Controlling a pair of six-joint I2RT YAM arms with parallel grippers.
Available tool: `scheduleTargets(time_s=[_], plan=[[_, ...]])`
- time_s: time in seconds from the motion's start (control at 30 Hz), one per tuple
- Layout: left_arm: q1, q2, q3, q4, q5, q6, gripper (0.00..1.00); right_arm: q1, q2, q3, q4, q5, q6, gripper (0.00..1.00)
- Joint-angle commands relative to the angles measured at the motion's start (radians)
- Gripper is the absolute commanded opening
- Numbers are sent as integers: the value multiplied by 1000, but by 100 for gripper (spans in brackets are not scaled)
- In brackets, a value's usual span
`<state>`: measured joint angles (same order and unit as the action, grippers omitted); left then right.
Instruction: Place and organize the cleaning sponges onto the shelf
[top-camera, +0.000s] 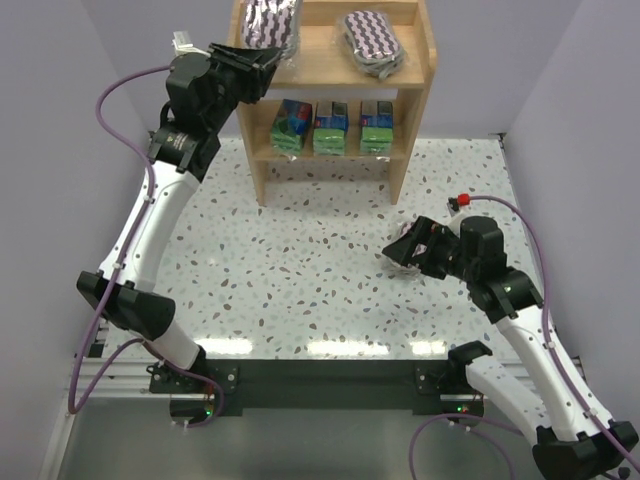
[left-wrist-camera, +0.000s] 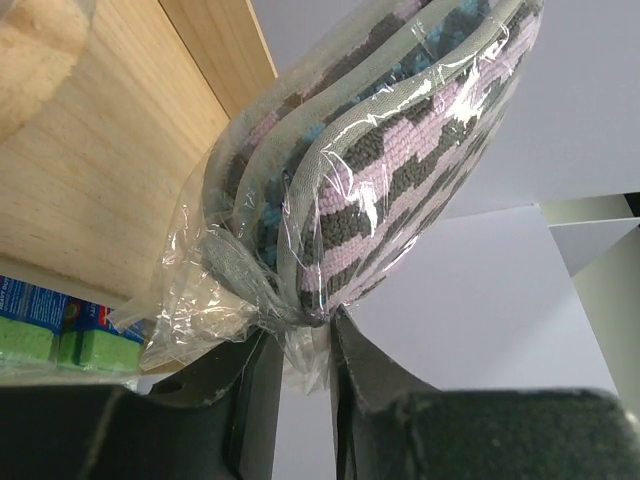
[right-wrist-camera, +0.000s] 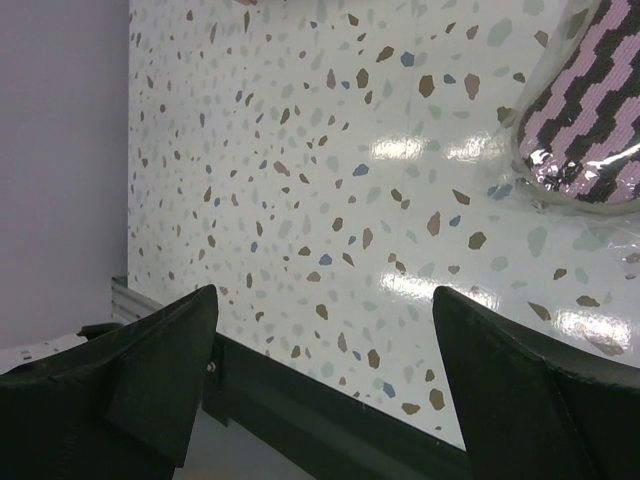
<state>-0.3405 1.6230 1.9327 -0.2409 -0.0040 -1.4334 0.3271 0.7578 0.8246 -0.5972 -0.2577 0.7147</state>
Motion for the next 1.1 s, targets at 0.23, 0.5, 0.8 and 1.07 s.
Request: scheduleTargets(time_s=[0.23,0.5,0.8,1.07], plan=[[23,-11,-32,46,-7,-39,55,1,-2,67,-16,-35,-23,92],[21,-25,-49,92,-42,-13,56,3,1,80,-26,-21,-27,92],[40,21,-23,83,-1,11,53,3,-9,81,-35,-21,-23,92],[49,66,-12,100,70,7,23,1,-18,68,-41,-18,-18,92]])
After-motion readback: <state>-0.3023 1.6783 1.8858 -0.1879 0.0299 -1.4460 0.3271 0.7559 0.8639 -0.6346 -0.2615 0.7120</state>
